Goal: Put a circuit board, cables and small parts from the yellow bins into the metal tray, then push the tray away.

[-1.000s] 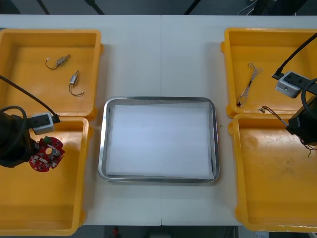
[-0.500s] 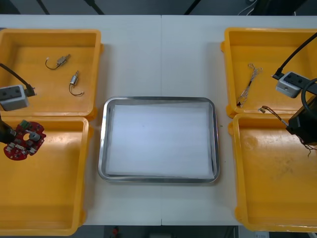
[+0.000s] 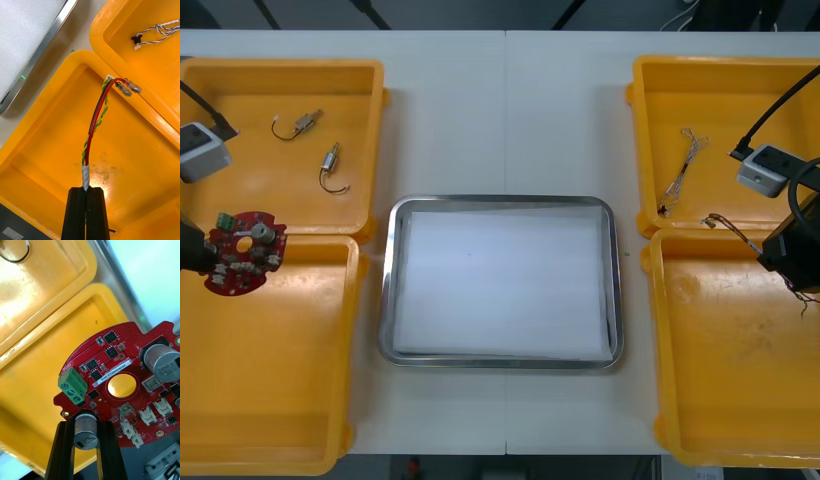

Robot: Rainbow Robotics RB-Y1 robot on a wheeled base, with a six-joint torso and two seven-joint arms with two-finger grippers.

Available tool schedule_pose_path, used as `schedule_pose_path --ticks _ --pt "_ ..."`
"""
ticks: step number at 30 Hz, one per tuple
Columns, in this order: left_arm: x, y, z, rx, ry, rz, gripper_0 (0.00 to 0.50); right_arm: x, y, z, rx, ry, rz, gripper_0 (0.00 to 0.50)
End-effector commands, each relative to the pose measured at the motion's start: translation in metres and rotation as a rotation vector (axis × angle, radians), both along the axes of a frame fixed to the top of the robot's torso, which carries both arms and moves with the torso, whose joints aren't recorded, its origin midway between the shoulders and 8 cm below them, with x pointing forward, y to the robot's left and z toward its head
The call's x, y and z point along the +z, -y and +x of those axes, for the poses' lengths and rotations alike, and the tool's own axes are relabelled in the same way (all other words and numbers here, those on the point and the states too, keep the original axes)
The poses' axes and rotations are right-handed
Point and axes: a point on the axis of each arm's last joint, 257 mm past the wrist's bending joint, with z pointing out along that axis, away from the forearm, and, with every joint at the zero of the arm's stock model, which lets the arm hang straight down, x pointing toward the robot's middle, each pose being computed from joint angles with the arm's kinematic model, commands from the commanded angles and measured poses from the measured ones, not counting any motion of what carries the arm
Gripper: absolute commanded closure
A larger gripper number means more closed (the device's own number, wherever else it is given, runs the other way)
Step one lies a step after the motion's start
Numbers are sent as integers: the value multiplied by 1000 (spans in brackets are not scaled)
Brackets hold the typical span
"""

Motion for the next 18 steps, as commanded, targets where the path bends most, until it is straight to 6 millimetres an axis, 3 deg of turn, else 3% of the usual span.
schedule_pose_path --ticks 1,9,11,18 --pt "19 29 9 -44 98 -9 500 6 -10 3 3 11 17 500" --pt "2 70 17 65 122 -34 500 6 -10 3 3 11 17 500" --pt "-10 89 22 95 138 -32 500 6 -10 3 3 11 17 500" --pt "-35 121 32 120 156 -15 500 6 -10 3 3 11 17 500"
